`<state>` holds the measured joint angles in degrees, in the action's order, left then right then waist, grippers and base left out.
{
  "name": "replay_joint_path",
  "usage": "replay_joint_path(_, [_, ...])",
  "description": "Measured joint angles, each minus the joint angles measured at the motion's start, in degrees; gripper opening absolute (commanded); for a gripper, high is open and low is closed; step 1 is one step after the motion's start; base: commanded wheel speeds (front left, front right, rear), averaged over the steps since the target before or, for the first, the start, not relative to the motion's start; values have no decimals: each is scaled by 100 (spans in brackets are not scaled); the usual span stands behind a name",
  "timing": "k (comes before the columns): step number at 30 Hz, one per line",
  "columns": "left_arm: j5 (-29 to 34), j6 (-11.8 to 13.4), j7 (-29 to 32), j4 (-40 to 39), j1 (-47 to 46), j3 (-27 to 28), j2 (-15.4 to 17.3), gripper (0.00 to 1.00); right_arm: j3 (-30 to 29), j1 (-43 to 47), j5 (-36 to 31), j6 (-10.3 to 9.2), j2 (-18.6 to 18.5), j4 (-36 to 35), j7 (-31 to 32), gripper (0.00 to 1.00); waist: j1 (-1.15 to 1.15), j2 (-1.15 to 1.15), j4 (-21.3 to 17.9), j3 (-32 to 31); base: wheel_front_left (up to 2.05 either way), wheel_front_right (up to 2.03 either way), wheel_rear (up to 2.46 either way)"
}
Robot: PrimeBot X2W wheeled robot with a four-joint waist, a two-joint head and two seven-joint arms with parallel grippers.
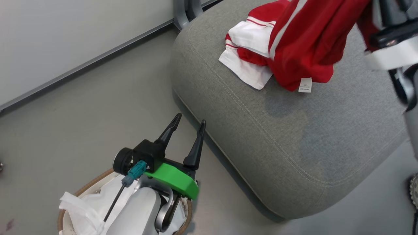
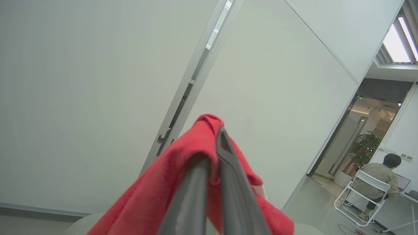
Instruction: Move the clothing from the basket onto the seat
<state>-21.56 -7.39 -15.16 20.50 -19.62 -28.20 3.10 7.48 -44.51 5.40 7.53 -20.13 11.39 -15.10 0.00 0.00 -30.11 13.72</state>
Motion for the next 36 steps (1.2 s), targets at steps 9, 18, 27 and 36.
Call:
replay_joint_path(9, [0, 0, 0, -68, -489, -324, 146, 100, -612, -1271, -425, 0, -541, 958, -4, 0, 0, 0, 417, 561, 0, 0, 0])
replay_joint_path(18, [-3, 0, 0, -148, -856, -598, 220, 100, -1299, -805, -768, 0, -65, 2182, -4, 0, 1, 0, 981, 1159, 0, 0, 0])
replay_joint_path(27, [-120, 0, 0, -155, -856, -791, 234, 100, -2238, 616, -1013, 0, 517, 2903, -4, 26, 1, 0, 1348, 1383, 0, 0, 0])
replay_joint_path(36, [-214, 0, 0, -23, -561, -751, 192, 100, -2897, 1712, -890, 0, 770, 2581, -4, 100, 0, 0, 1194, 889, 0, 0, 0])
